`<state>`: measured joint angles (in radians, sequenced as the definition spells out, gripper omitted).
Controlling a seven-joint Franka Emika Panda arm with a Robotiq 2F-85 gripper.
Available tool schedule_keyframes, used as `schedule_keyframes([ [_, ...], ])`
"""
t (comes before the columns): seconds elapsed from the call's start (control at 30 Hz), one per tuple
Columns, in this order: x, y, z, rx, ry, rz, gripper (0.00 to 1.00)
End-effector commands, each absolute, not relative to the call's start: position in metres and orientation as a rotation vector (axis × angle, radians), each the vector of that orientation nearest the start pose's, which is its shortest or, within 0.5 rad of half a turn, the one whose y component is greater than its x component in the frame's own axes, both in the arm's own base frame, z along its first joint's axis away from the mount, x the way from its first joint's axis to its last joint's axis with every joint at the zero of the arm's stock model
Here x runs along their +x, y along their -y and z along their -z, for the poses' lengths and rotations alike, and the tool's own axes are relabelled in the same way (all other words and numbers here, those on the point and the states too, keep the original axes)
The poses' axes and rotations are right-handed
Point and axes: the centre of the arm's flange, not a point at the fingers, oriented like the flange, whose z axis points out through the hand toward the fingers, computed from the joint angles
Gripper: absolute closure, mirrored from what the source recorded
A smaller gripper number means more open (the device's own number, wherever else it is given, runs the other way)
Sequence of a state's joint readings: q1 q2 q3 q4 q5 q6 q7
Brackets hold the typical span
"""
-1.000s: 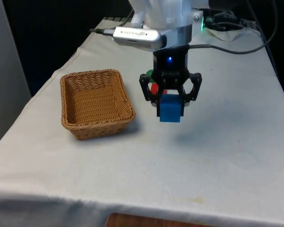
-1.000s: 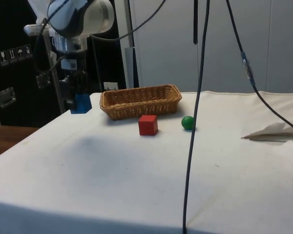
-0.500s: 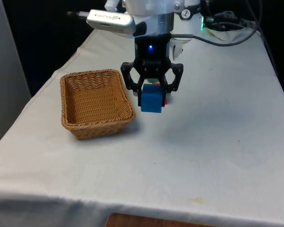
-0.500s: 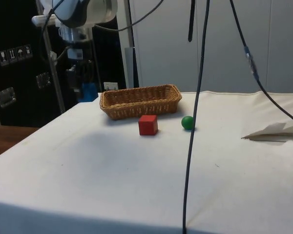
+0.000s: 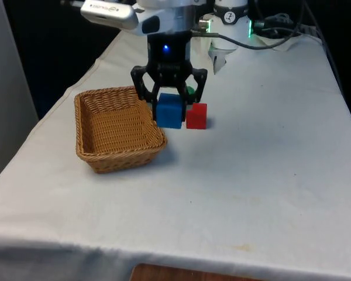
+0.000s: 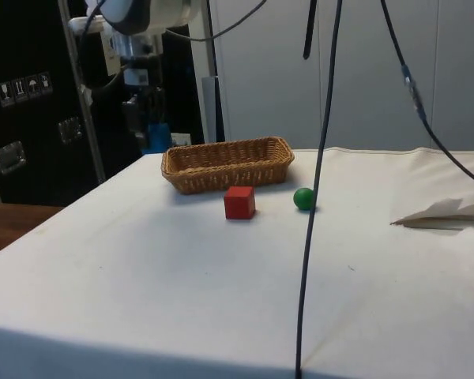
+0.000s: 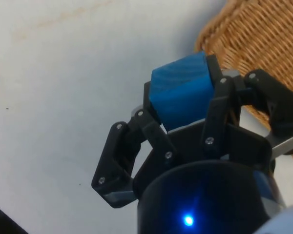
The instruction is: Place all non-red objects into the basket.
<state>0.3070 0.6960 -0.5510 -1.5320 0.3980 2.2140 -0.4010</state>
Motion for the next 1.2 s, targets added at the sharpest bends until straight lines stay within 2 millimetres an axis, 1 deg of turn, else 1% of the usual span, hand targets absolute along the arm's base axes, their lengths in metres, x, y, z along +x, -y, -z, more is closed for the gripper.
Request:
schedule_keyframes([
  [0.0,0.701,0.097,-0.303,-3.178,0.089,0.152,0.97],
  [0.13,0.692,0.107,-0.305,-3.176,0.086,0.147,0.97],
  [0.17,0.695,0.105,-0.304,-3.171,0.085,0.136,0.97],
  [0.2,0.688,0.111,-0.305,-3.174,0.085,0.143,0.97],
  [0.4,0.678,0.124,-0.304,-3.170,0.081,0.131,0.97],
  [0.43,0.679,0.122,-0.303,-3.170,0.079,0.121,0.97],
  [0.47,0.677,0.128,-0.302,-3.170,0.080,0.126,0.97],
  [0.7,0.675,0.147,-0.296,-3.171,0.067,0.117,0.97],
  [0.77,0.673,0.147,-0.297,-3.174,0.064,0.113,0.97],
  [0.8,0.675,0.152,-0.293,-3.171,0.063,0.117,0.97],
  [1.0,0.676,0.167,-0.283,-3.172,0.051,0.113,0.97],
  [1.03,0.676,0.169,-0.282,-3.170,0.048,0.115,0.97],
  [1.07,0.675,0.167,-0.283,-3.177,0.048,0.112,0.97],
  [1.17,0.675,0.174,-0.277,-3.169,0.047,0.114,0.97],
])
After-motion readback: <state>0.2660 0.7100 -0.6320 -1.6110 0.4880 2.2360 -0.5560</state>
